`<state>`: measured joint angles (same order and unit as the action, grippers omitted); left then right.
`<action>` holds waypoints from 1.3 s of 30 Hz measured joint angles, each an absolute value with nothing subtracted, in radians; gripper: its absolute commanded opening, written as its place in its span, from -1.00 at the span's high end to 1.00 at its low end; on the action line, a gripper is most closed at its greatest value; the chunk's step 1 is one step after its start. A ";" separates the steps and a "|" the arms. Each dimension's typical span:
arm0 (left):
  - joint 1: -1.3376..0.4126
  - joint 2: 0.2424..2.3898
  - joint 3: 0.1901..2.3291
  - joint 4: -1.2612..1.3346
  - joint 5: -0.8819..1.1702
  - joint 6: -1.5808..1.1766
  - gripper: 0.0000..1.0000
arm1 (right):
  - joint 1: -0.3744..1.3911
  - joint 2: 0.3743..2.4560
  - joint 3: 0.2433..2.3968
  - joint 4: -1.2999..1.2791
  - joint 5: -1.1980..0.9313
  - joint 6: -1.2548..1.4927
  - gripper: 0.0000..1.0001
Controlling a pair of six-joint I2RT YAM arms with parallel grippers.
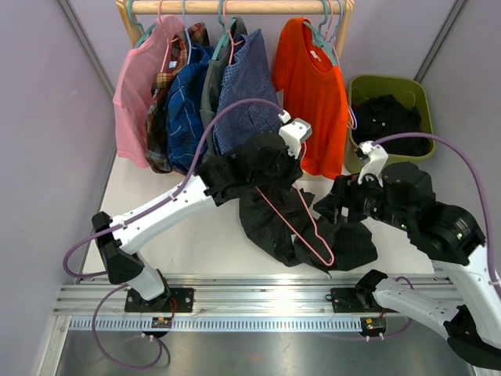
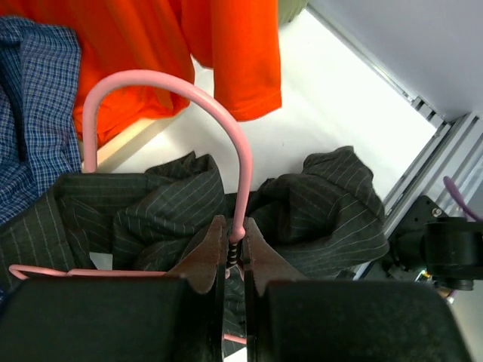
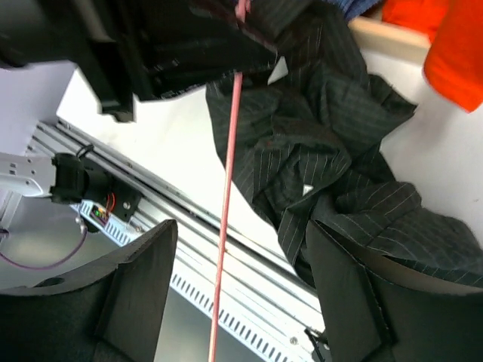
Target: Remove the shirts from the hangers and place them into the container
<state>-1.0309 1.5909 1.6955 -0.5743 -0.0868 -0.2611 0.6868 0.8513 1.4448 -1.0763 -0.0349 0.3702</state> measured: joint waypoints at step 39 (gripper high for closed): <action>-1.081 0.979 1.402 -0.470 -0.435 -0.297 -0.98 | 0.687 1.076 1.562 -0.989 0.097 0.308 1.00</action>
